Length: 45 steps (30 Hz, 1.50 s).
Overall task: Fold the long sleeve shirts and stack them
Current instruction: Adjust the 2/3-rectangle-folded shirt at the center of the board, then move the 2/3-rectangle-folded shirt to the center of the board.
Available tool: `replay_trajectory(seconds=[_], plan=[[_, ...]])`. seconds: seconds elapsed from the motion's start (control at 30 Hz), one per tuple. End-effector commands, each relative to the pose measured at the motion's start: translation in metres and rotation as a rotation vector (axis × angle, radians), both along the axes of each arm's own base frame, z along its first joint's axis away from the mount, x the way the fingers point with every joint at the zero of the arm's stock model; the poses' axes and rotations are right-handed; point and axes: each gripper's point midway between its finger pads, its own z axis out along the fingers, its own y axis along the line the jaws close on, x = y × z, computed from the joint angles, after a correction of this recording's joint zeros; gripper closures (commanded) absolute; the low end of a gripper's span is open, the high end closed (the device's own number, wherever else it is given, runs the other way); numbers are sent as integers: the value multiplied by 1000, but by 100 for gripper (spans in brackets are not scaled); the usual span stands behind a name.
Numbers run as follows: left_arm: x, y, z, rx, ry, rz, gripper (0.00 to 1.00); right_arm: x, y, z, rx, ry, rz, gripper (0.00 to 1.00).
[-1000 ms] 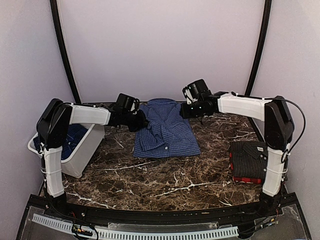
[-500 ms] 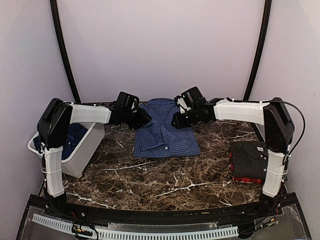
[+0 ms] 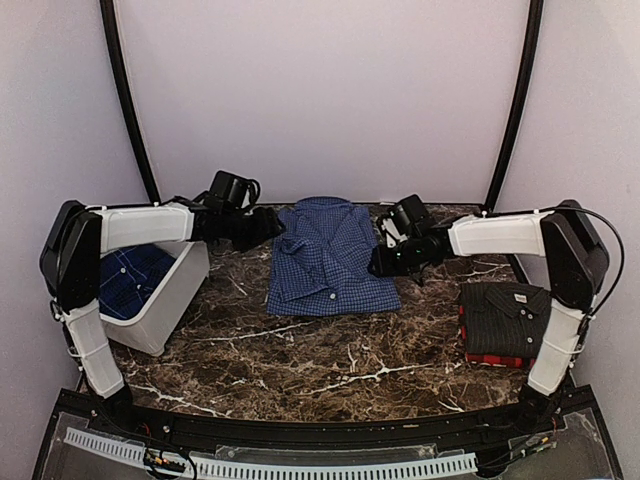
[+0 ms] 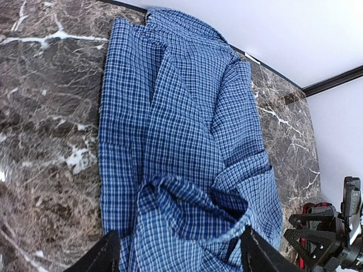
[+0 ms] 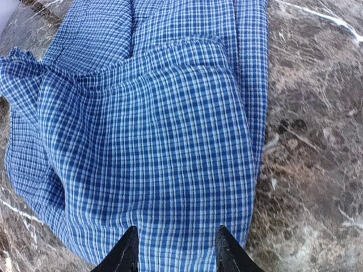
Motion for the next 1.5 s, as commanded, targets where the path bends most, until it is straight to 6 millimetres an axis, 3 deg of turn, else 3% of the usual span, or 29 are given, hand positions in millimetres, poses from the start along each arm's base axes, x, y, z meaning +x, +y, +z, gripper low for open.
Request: replay_trajectory(seconds=[0.0,0.17,0.37,0.53,0.73,1.1,1.3,1.47], plan=[[-37,18,-3,41,31,-35,37,-9,-18,22,68,-49,-48,57],[-78,19,-25,31,72,-90,54,-33,-37,11,70,-29,-62,58],[-102,10,-53,58,104,-141,63,-53,-43,-9,84,24,-42,59],[-105,5,-79,72,139,-157,67,-59,-42,-21,87,53,-30,60],[-105,-5,-97,62,166,-177,71,-61,-41,-34,82,80,-27,61],[-117,-2,-112,63,214,-163,70,-65,-43,-54,71,116,-32,63],[-125,7,-109,58,206,-141,64,-69,-43,-60,81,130,-34,64],[-130,7,-113,43,214,-145,67,-71,-42,-62,88,139,-31,66]])
